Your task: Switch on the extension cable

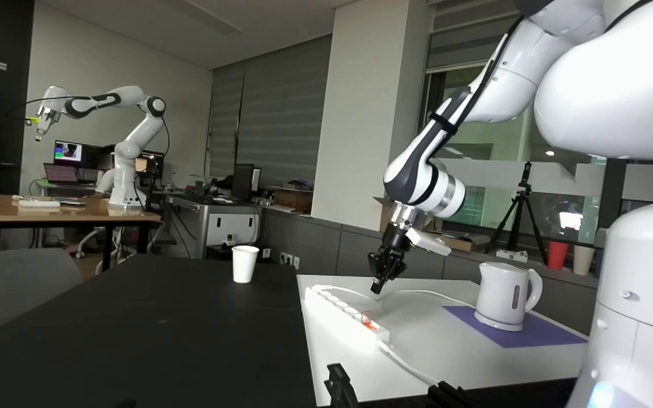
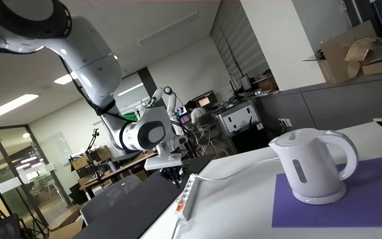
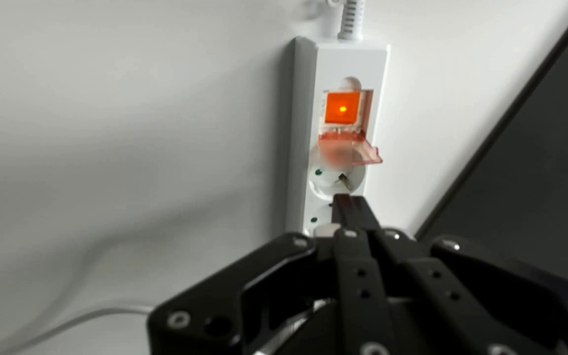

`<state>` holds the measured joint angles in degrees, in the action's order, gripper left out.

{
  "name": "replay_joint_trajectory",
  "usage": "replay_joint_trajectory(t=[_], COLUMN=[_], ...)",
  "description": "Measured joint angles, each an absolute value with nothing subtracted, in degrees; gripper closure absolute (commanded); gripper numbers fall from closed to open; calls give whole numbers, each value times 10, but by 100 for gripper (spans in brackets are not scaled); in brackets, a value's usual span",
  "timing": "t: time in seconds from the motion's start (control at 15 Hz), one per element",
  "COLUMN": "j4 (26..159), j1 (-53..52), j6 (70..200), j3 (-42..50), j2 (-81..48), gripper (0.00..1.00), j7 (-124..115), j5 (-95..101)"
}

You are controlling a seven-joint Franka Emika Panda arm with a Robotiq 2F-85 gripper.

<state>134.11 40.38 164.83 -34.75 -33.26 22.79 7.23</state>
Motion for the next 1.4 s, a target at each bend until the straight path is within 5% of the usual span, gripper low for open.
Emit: replay_joint_trajectory(t=[0.13, 0.2, 0.33, 0.93, 1.4], j4=[1343, 1344, 1344, 1343, 1330], j1=[384, 372, 338, 106, 53], j6=[1635, 1628, 1612, 1561, 1459], j3=[-340, -333, -304, -69, -29], j2=[-295, -280, -255, -204, -197], gripper=[100, 74, 67, 5, 0], j7=[234, 239, 245, 217, 207], j5=[48, 36, 19, 66, 92])
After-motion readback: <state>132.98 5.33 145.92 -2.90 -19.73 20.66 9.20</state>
